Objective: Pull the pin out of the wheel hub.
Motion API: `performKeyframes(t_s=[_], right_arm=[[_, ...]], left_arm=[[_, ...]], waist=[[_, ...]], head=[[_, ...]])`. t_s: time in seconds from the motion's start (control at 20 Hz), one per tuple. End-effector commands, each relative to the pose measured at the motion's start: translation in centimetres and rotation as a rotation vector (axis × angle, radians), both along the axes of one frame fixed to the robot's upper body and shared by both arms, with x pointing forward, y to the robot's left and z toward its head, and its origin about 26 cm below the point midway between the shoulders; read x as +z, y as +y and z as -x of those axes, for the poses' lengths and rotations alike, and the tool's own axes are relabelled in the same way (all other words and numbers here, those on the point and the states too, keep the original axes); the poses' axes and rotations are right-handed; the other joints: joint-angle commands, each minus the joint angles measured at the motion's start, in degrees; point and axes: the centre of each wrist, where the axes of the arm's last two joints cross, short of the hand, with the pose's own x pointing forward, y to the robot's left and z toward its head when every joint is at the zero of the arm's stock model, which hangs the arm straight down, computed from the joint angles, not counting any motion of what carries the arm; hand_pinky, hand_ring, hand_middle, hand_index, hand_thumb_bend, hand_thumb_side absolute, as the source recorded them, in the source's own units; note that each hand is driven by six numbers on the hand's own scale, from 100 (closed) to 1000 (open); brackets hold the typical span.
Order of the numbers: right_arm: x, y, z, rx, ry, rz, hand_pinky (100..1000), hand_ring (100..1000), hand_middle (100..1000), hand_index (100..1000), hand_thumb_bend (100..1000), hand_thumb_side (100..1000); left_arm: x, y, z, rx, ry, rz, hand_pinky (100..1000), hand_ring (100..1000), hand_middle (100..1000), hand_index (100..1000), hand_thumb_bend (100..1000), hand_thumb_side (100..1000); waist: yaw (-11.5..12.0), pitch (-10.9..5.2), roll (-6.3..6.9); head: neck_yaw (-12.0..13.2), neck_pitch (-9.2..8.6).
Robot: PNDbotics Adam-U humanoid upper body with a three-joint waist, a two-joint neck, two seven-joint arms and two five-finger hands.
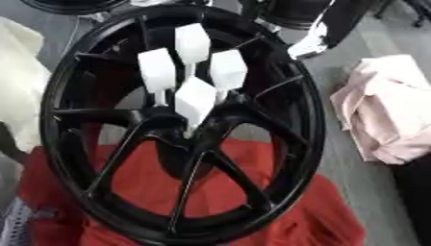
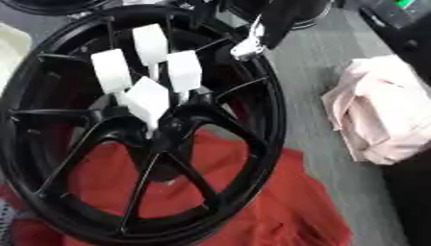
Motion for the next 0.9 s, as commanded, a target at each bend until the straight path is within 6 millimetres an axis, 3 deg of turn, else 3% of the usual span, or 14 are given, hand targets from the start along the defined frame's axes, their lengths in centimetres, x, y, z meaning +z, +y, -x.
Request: performKeyframes(t_s=[0.05, 0.9], right_arm=[[0.9, -0.1, 0.1, -0.012, -0.012, -0.006, 868, 865, 834, 862, 307, 502], [-0.3, 1.1, -0.4, 0.008, 0.084, -0.011, 860, 863, 831, 863, 293, 541]], left_arm=[[1.3, 0.0, 0.3, -0.004, -0.032, -0.026, 774, 846, 844, 881, 512, 883], [1.3, -0.3, 0.1, -0.021, -0.032, -0.016, 773, 849, 834, 875, 507, 882]], waist=[[0.1, -0.86, 0.17], [0.8, -0.58, -0.46]], head=[[0.5, 0.56], [1.2, 2.69]])
